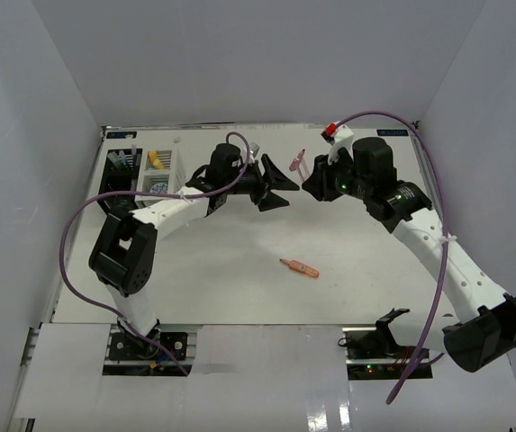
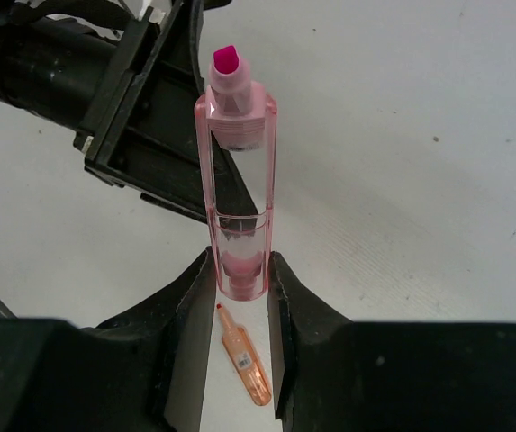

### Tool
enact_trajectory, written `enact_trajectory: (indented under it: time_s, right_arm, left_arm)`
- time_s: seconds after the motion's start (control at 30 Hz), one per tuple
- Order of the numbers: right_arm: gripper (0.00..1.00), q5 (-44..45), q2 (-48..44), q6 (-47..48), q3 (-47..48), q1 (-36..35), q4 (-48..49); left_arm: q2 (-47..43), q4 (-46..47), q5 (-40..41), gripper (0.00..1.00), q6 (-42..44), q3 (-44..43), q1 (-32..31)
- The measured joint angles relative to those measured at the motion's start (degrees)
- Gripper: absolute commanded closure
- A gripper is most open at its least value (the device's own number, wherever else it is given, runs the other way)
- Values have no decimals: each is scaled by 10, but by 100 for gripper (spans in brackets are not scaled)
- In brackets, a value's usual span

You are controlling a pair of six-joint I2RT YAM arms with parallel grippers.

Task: Sort the stationery into containers
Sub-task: Close the pen cap on the pen.

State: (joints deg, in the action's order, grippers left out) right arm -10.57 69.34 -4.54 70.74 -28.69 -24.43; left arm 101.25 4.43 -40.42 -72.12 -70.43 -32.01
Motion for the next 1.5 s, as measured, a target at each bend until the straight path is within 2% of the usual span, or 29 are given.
enact_trajectory:
  time_s: [0.3,0.8,1.5]
  right_arm:
    - [92,-27,-4,-10,-8,-2,9]
    - [92,-21,-28,-3,-44,-3,0]
    - [92,2,-32,20,-59,-3,-34]
  left_arm:
    - [15,29,14,28,-23,-17,0]
    - [15,82,30,30,-51,-11,6]
    - [14,99,29,29,-38,-11,16]
